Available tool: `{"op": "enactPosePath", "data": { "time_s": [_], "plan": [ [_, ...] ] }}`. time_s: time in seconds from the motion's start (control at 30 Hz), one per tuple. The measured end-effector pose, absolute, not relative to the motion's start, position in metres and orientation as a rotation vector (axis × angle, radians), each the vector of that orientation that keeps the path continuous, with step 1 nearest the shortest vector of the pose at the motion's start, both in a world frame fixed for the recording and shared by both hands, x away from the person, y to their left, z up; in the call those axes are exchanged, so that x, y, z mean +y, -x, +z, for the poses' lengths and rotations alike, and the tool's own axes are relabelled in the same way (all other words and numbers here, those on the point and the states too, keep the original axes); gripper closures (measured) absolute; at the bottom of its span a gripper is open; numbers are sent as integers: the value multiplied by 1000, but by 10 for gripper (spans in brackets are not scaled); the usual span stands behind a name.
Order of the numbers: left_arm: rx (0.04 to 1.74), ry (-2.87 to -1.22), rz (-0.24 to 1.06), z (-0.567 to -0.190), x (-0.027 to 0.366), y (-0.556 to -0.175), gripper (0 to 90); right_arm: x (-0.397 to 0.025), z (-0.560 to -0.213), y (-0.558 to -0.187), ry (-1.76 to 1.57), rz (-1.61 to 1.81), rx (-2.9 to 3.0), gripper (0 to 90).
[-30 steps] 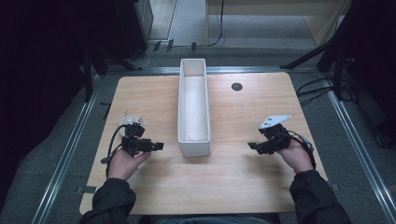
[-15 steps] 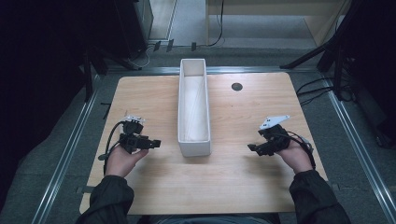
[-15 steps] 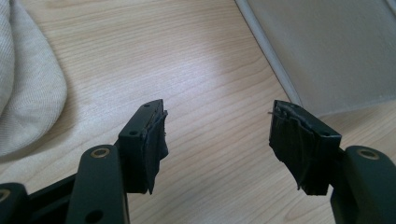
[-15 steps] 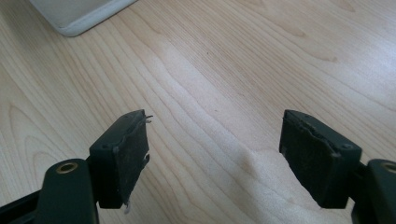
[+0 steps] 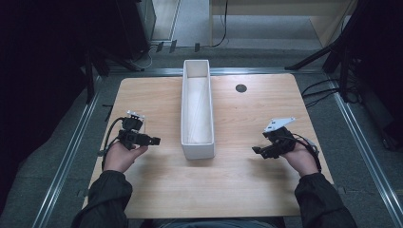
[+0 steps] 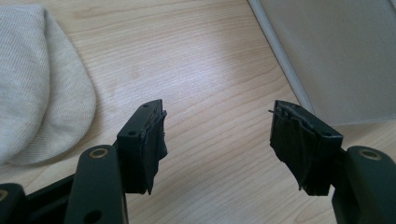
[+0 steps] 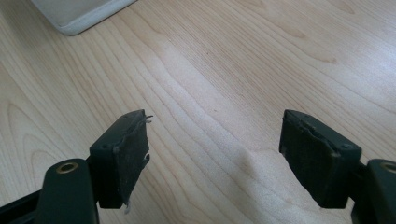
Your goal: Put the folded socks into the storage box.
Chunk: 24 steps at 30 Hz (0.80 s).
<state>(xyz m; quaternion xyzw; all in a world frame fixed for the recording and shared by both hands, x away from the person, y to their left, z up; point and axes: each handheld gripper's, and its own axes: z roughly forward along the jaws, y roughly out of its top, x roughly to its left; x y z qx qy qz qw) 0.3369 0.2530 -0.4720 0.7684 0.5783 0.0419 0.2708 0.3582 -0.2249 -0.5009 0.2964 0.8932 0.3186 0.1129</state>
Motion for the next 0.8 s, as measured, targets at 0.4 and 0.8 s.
{"op": "enactPosePath", "data": {
  "time_s": [0.4, 0.8],
  "plan": [
    [1603, -2103, 117, -459, 267, -353, 348, -223, -502, -359, -856, 929, 2634, 242],
    [1688, -2129, 201, -456, 283, -374, 347, -222, -504, -358, -863, 909, 2652, 242]
  ]
}}
